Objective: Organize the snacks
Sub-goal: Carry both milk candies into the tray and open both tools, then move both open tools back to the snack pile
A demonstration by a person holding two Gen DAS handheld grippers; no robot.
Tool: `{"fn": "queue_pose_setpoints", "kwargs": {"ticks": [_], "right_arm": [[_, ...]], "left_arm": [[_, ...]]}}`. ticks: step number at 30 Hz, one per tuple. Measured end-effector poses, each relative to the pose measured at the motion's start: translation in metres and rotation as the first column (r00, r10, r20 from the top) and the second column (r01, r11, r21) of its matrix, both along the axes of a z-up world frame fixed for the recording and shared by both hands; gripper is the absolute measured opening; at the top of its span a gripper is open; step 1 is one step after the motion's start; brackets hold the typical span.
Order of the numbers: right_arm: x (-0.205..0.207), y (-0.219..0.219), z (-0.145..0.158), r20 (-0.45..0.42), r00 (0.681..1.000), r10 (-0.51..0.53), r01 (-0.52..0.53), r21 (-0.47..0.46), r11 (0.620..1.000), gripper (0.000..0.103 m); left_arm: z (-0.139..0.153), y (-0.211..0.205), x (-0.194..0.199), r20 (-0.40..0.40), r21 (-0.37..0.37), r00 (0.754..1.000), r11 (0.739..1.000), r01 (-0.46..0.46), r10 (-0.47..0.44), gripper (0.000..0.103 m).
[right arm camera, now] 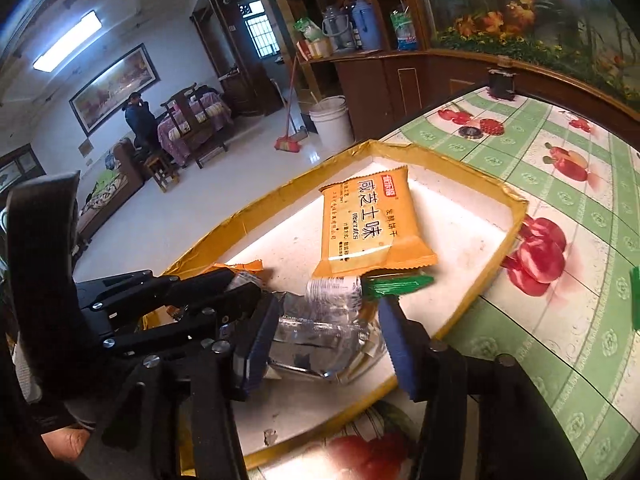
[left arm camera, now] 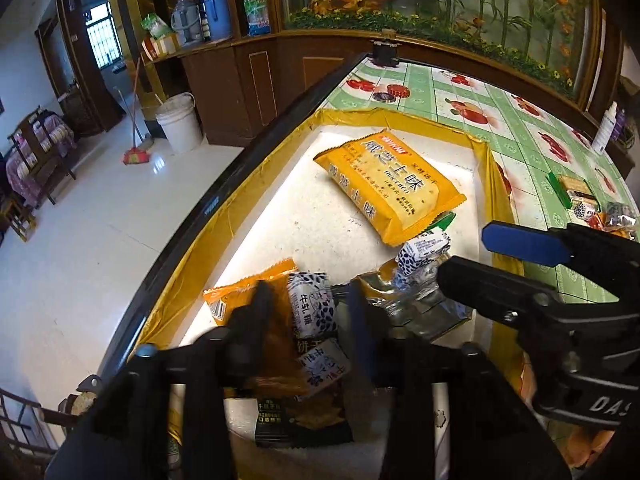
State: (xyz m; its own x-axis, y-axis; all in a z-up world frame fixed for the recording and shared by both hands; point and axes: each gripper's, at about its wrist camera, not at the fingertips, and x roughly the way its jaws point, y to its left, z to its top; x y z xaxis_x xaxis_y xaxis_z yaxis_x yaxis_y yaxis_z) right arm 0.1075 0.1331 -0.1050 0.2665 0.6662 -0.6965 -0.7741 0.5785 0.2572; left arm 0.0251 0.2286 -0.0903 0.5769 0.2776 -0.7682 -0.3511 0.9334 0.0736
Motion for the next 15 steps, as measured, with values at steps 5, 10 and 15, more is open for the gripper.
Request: {"fn": "queue_pose_setpoints", "kwargs": {"ticks": [5, 10, 15], "right_arm": [[-0.004, -0.028, 0.013, 0.014, 0.999, -0.037, 0.036, 0.038, 0.999, 0.061], [-0.004, -0.062, 0.022, 0.017, 0.995, -0.094, 0.092, 0.064, 0.994, 0.061], [0.0, -0.108, 0.019, -0.001, 0.985, -0.173, 0.173, 0.076, 0.982, 0.062]], "left_arm": [[0.012, -0.009, -0.009, 0.043, 0.062, 0.999, 0.998, -0.017, 0.015, 0.08], [0.017, -0.012, -0.009, 0.05, 0.024, 0.999, 1.0, -0.01, 0.008, 0.08], [0.025, -0.024, -0.007, 0.072, -0.007, 0.997, 1.0, 0.019, -0.019, 0.08]]}}
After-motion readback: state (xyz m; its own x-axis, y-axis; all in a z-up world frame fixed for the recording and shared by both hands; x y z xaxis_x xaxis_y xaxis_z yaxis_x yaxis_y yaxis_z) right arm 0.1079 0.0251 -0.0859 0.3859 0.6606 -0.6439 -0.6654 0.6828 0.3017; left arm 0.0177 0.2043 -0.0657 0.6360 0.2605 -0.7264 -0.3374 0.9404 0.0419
